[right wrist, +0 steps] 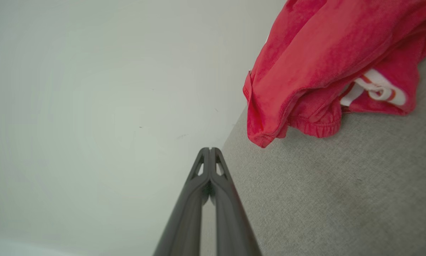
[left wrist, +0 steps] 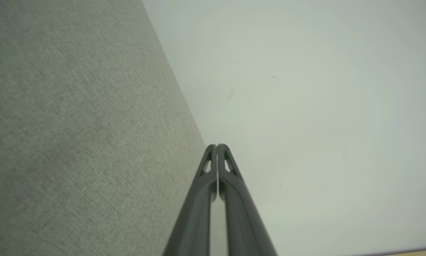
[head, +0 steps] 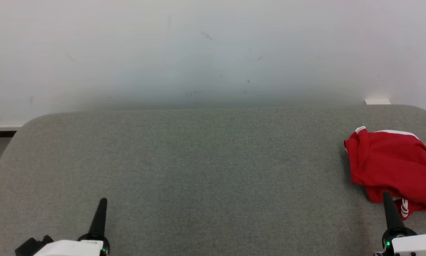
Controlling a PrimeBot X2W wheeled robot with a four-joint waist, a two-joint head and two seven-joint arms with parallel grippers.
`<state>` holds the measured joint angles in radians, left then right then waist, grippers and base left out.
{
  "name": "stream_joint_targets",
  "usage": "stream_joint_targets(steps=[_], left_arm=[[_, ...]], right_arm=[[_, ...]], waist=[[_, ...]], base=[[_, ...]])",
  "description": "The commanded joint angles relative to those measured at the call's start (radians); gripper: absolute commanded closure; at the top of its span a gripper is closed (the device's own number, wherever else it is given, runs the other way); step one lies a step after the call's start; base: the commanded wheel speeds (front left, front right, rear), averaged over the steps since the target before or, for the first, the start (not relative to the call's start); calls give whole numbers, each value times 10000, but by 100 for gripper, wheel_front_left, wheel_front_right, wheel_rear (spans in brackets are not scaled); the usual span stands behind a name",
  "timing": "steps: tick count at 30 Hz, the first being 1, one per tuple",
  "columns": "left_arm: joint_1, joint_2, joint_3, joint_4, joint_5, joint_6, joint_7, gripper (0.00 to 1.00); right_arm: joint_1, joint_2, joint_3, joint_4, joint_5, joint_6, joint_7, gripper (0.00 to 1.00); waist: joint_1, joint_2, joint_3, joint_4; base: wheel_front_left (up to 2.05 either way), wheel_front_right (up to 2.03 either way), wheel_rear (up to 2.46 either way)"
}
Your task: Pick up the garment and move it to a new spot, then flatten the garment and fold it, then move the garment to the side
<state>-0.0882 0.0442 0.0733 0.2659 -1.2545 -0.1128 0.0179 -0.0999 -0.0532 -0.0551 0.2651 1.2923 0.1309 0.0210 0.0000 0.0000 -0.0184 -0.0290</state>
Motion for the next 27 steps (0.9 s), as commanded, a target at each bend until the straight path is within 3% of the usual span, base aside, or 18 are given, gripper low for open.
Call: stream_joint_targets(steps=[1,27], left_arm=[[-181,70,72,-107,-275,-35,93,100],[-262,84,311,-207,-2284,-84,637,100]], right_arm=[[-199,-1,-97,-94,258,-1,70,100],[-233,16,-425,-128,2041,-1,609,100]], waist=[[0,0,7,12],[0,0,103,166]], base=[[0,0,0],[0,0,0]])
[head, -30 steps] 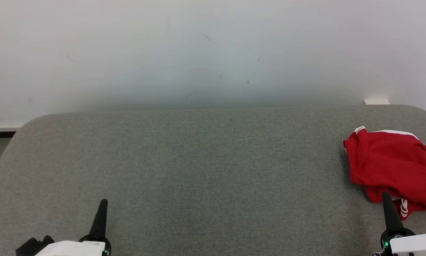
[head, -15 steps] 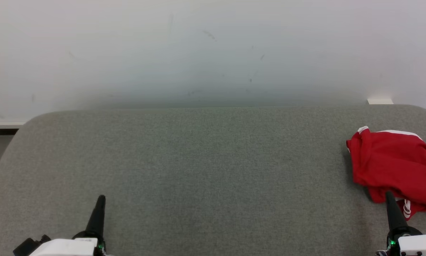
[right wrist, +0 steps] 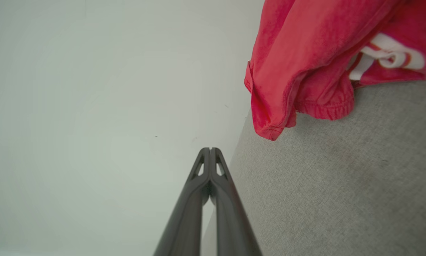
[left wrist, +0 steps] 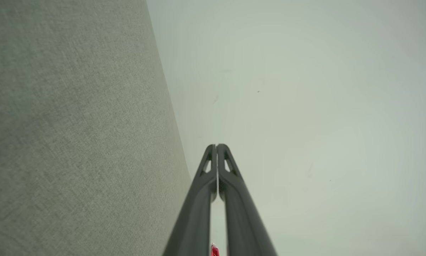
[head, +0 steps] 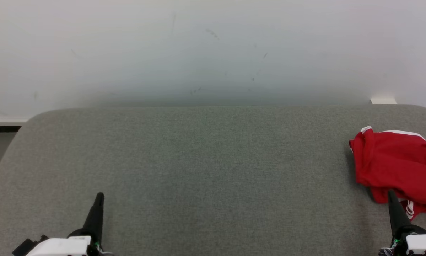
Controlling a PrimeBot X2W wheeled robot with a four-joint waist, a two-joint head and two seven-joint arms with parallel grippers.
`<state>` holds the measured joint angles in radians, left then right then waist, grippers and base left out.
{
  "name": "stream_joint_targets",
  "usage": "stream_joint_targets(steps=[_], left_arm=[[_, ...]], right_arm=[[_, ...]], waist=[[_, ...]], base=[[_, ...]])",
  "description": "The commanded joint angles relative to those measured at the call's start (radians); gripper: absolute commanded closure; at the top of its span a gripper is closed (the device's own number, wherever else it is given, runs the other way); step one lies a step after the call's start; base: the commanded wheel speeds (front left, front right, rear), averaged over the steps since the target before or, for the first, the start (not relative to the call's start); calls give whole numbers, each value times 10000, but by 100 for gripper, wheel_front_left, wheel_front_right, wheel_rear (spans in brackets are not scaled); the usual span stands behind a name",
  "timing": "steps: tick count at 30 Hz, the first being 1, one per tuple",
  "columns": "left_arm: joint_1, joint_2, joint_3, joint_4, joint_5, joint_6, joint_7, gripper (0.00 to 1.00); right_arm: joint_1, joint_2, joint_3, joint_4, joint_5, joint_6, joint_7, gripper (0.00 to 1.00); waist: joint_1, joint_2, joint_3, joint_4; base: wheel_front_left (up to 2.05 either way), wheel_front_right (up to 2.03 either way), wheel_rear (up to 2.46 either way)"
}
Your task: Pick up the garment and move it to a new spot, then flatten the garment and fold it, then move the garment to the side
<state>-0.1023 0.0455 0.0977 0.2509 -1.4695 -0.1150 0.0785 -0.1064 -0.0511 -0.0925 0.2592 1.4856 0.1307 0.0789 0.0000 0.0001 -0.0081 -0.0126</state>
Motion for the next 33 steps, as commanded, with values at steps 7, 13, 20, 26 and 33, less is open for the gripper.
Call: stream_joint_targets(steps=[7,13,20,26,33], left_arm=[[-143,73,120,-85,-614,-77,177,100],[-158,75,163,-107,-1048,-91,269,100],[-157,78,212,-130,-1502,-83,408,100],[-151,77,206,-126,-1473,-84,408,100],[-150,77,205,-125,-1473,-84,407,100]], right_arm=[[-157,0,-128,-79,573,1,168,100],[-161,3,-201,-83,895,0,280,100],[-157,9,-277,-87,1303,0,403,100],[-153,8,-271,-86,1260,0,401,100],[-153,8,-270,-86,1259,0,401,100]], waist=[[0,-1,27,44],[0,-1,50,81],[0,-1,77,124],[0,-1,78,126],[0,-1,78,126]], base=[[0,0,0],[0,0,0],[0,0,0],[0,0,0],[0,0,0]])
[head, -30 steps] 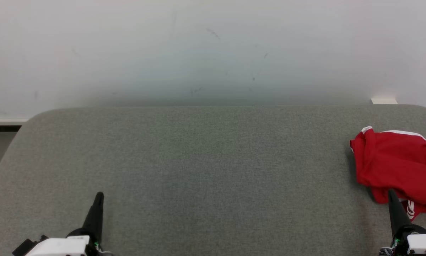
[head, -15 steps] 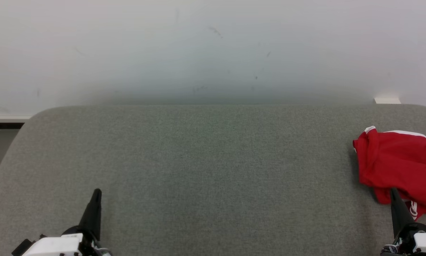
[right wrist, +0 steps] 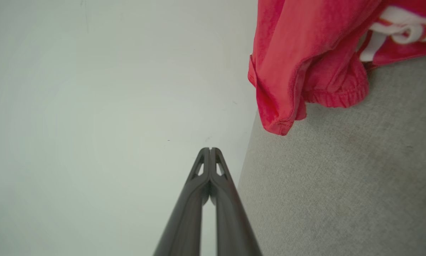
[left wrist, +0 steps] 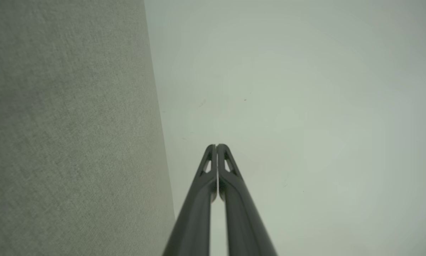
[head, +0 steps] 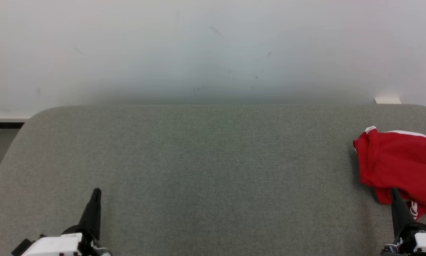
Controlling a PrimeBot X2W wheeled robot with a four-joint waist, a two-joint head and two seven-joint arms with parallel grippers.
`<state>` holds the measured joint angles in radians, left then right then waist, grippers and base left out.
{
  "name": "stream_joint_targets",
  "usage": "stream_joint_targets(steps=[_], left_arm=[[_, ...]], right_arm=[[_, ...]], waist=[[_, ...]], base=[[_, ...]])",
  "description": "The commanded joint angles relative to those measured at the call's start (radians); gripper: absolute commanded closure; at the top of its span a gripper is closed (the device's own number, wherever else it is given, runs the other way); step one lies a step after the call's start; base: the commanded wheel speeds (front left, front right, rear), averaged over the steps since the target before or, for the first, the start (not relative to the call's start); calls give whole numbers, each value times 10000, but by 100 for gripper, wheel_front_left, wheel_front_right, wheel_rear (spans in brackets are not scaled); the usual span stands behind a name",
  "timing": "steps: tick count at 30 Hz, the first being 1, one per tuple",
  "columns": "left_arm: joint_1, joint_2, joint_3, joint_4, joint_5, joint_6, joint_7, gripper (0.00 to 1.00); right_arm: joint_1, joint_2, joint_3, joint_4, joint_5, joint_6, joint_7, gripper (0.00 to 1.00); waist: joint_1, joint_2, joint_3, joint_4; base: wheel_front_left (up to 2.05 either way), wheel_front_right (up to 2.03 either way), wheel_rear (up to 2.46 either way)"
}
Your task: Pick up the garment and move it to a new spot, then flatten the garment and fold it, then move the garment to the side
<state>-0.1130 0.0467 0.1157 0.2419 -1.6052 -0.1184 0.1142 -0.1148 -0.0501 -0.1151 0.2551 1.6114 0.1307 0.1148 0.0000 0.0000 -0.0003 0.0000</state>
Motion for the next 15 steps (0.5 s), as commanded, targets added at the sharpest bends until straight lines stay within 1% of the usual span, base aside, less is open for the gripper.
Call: stream_joint_targets(steps=[1,15], left_arm=[[-44,66,25,-35,-115,-49,50,100],[-43,64,24,-35,-116,-49,50,100]], right_arm=[[-68,-2,-44,-46,1,0,43,100],[-68,-2,-44,-46,0,0,43,100]], waist=[[0,0,0,-1],[0,0,0,-1]], base=[[0,0,0],[0,0,0]])
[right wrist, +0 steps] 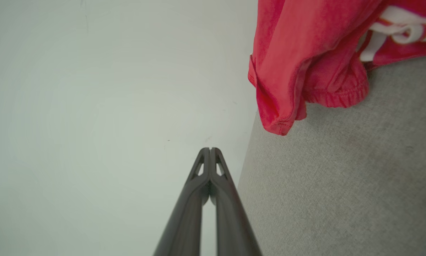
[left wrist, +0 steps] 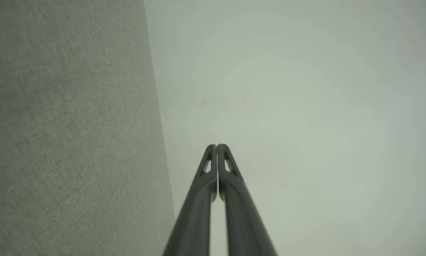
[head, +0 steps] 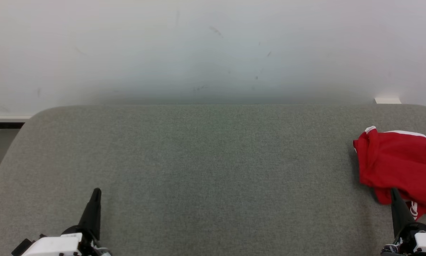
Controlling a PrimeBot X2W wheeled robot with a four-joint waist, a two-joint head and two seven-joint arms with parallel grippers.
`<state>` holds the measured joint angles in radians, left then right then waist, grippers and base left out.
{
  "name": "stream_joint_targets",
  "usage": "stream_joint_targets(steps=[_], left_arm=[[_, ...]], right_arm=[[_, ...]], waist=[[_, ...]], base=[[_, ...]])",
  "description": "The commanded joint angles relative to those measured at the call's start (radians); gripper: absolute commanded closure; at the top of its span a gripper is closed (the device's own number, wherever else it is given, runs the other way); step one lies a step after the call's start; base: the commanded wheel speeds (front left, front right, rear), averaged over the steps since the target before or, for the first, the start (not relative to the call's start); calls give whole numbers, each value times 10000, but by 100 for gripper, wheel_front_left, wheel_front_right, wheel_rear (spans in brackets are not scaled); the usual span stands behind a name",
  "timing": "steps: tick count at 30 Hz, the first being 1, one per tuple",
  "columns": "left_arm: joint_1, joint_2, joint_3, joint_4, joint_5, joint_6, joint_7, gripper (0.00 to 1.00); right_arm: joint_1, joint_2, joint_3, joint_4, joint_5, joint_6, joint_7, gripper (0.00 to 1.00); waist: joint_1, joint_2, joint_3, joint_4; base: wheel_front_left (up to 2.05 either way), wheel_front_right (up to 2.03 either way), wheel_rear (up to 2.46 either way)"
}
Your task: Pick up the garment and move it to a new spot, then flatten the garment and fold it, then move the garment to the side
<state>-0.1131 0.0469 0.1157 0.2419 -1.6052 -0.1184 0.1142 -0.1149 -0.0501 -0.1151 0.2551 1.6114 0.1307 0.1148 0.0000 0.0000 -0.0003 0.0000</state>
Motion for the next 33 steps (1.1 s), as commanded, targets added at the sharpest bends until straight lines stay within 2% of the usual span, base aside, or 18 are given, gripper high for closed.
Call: stream_joint_targets(steps=[1,33], left_arm=[[-42,62,24,-35,-116,-49,50,100],[-41,62,23,-33,-117,-50,49,100]], right_arm=[[-67,-2,-44,-46,0,0,43,100],[-66,-3,-43,-45,0,0,43,100]], waist=[[0,0,0,0],[0,0,0,0]], base=[[0,0,0],[0,0,0]])
